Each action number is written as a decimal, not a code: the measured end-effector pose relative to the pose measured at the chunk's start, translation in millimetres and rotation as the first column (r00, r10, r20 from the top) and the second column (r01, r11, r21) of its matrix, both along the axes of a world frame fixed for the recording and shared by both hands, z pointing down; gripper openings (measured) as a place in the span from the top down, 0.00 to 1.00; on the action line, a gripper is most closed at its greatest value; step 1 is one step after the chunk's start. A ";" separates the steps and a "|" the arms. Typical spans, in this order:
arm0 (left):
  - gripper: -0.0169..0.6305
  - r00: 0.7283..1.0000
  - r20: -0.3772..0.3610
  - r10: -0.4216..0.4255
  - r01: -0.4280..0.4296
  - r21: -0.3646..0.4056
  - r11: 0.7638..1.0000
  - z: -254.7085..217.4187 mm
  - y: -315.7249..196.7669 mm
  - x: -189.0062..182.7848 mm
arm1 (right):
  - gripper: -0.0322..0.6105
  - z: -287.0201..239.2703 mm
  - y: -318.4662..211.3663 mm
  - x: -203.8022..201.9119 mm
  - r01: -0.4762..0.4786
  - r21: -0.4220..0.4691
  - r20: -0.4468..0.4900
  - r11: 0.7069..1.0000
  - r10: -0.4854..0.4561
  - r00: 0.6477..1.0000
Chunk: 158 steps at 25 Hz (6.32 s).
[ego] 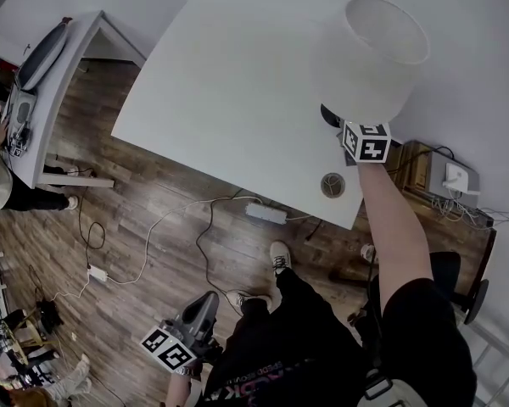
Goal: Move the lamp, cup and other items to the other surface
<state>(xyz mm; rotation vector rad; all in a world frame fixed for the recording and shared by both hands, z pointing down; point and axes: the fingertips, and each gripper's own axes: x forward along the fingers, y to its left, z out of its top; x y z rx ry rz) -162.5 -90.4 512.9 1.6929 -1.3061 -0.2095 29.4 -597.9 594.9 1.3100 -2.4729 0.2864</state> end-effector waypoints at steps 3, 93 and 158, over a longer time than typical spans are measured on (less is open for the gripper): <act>0.98 1.000 0.003 0.002 -0.002 -0.004 1.000 -0.8 -0.1 -3.5 | 0.70 0.1 -1.7 -2.2 0.001 -0.002 0.004 1.000 -0.001 1.000; 0.99 0.861 -0.034 0.507 -0.474 0.307 0.826 -53.6 122.0 6.5 | 0.71 -218.4 350.2 242.1 -0.472 0.214 -0.014 0.855 0.486 0.874; 0.99 0.267 0.070 0.961 -0.961 -0.048 0.271 -11.5 160.3 461.7 | 0.71 -2.4 772.3 797.1 -0.997 -0.025 0.171 0.068 0.983 0.063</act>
